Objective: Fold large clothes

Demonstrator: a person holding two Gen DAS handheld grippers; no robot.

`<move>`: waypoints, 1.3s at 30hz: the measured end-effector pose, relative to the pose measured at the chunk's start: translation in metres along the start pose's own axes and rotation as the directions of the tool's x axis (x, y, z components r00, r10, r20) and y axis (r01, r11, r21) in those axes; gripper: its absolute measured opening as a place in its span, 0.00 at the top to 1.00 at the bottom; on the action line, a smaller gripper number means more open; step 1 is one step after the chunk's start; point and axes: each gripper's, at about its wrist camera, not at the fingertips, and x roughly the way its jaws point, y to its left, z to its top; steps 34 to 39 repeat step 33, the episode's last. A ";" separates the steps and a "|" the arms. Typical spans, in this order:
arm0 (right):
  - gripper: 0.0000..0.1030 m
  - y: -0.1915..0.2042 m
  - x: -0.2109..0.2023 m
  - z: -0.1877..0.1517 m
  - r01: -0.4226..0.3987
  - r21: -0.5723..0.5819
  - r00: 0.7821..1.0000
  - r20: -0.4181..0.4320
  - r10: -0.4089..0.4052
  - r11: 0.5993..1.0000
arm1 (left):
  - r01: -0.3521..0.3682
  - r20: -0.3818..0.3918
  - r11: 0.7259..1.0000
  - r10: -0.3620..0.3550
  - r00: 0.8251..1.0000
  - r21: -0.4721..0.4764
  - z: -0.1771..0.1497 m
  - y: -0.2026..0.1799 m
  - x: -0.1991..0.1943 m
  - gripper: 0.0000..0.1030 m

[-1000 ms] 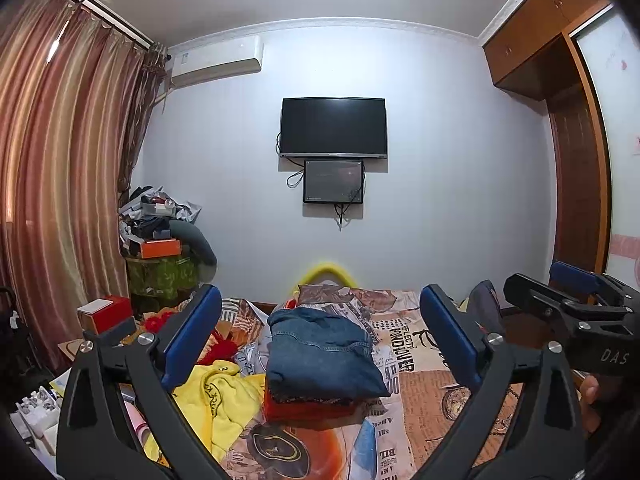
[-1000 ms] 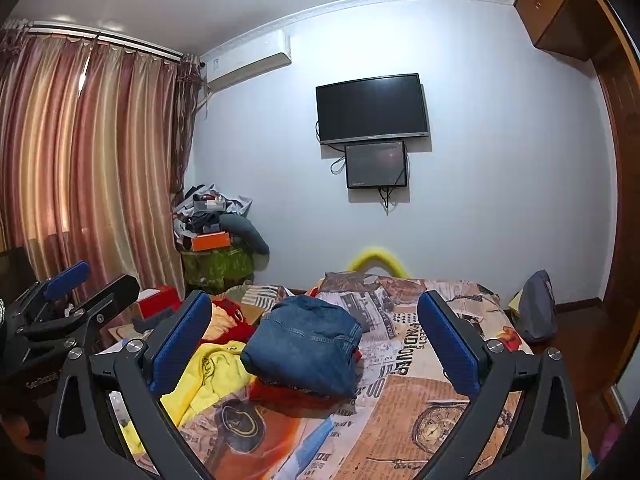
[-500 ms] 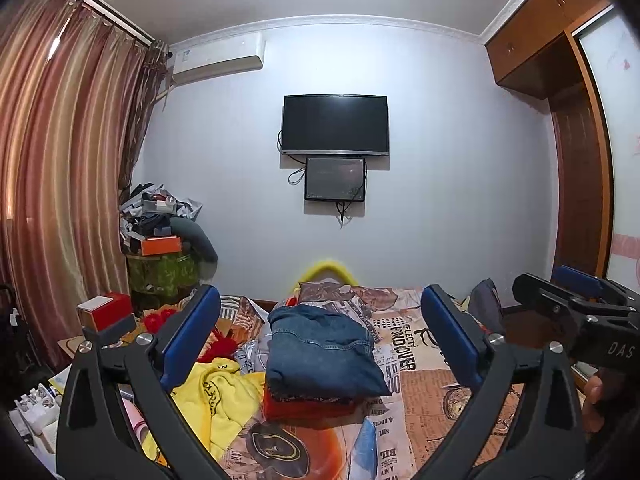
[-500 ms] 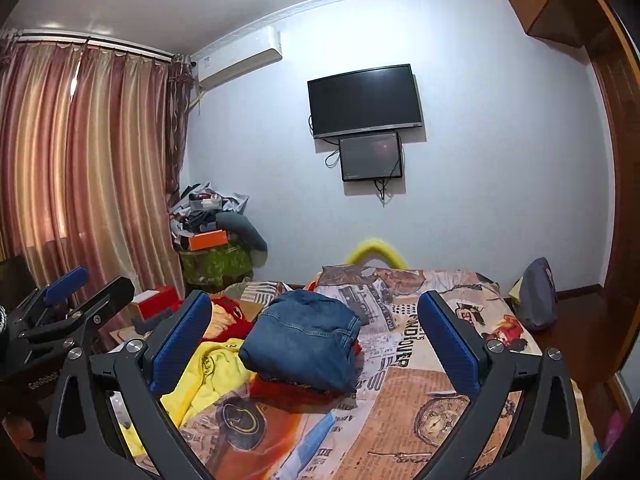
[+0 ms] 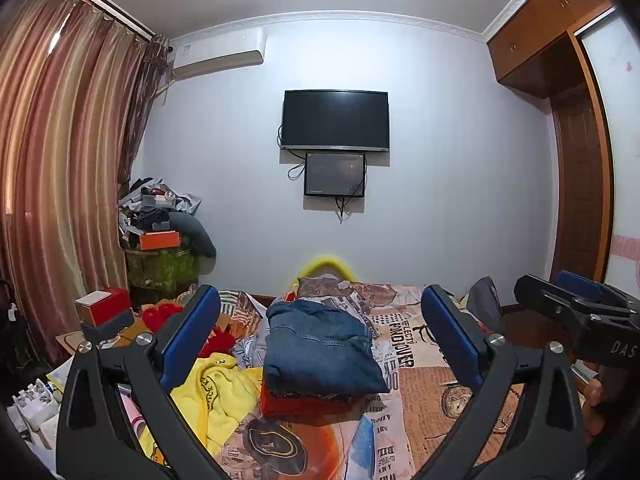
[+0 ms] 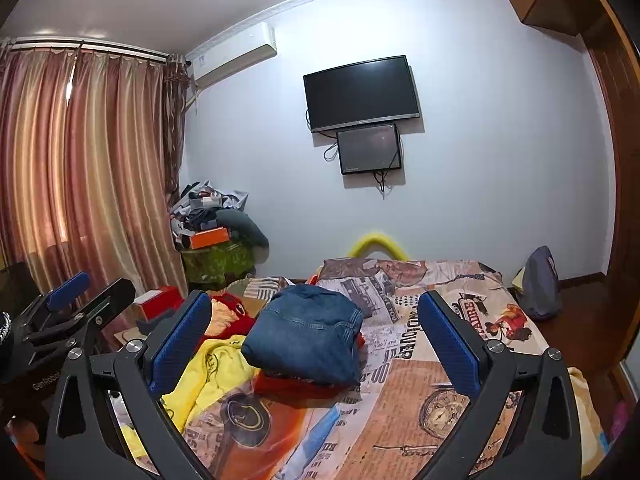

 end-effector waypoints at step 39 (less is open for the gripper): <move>0.01 0.008 0.000 0.000 0.002 -0.025 1.000 0.001 -0.002 1.000 | 0.042 -0.023 0.998 -0.044 0.999 -0.049 -0.005 0.011 0.002 0.02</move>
